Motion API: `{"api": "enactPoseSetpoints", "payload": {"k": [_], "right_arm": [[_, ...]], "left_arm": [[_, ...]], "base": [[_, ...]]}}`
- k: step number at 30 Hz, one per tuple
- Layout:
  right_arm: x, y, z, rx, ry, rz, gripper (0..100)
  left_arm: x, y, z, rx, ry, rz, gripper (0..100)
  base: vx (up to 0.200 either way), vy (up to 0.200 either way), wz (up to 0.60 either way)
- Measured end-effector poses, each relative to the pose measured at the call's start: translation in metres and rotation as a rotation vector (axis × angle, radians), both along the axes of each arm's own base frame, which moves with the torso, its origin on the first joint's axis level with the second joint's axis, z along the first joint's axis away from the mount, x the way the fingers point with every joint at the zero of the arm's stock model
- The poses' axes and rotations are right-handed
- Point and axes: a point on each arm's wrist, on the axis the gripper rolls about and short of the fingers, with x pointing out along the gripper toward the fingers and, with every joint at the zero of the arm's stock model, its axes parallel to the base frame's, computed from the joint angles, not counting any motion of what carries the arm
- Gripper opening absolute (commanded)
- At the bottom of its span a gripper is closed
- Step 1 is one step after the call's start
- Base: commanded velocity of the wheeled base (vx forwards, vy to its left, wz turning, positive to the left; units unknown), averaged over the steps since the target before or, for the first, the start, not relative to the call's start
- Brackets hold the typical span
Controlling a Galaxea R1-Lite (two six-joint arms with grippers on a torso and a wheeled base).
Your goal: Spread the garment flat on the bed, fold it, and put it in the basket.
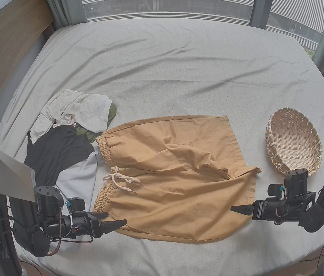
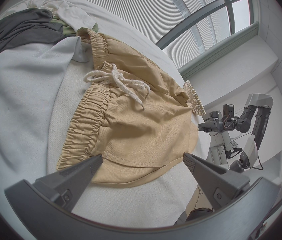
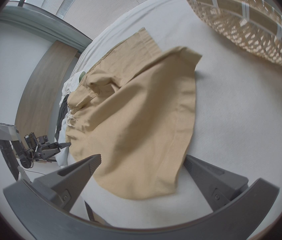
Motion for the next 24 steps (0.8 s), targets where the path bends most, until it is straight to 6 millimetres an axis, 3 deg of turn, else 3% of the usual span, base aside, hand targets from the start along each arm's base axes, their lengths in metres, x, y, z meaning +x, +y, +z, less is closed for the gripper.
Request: {"api": "enactPoseSetpoints", "payload": {"k": [15,24], "right_arm": [[-0.025,0.011,0.015,0.048,0.024,0.099,100],[-0.043,0.010,0.019,0.008,0.190,0.122,100]], "left_arm": [[0.001,0.000,0.000,0.000,-0.002,0.002,100],[0.001,0.000,0.000,0.000,-0.003,0.002,100]], "base": [[0.000,0.000,0.00],[0.000,0.000,0.00]]}}
